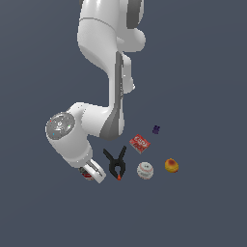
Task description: Pick up a designated object from a clutter of objects.
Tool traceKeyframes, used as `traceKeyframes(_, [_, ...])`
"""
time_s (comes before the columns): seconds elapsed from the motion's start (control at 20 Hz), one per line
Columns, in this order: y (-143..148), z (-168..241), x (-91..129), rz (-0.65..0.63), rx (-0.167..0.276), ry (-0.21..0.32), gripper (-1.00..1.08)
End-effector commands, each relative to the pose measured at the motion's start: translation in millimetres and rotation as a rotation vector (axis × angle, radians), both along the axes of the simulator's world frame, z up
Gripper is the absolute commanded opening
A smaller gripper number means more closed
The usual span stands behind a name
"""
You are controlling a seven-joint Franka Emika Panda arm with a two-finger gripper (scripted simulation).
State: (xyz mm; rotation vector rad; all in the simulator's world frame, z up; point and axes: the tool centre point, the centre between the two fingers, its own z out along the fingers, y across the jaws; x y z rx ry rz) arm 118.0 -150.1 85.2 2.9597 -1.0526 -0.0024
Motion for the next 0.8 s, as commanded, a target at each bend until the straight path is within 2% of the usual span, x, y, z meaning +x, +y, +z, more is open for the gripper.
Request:
traceKeyframes(0.0, [-0.2,-7.0,0.5,-0.001,0.0,-0.001,1.0])
traceKeyframes(0.2, [-0.5,-7.9,1.7,-0.001,0.0,-0.001,1.0])
traceKeyframes(0.25, [-0.5,-7.9,1.7,-0.001,0.0,-0.001,-1.0])
traceKeyframes(0.75, [0.1,-8.1,1.5,0.0,0.0,0.0,-1.0])
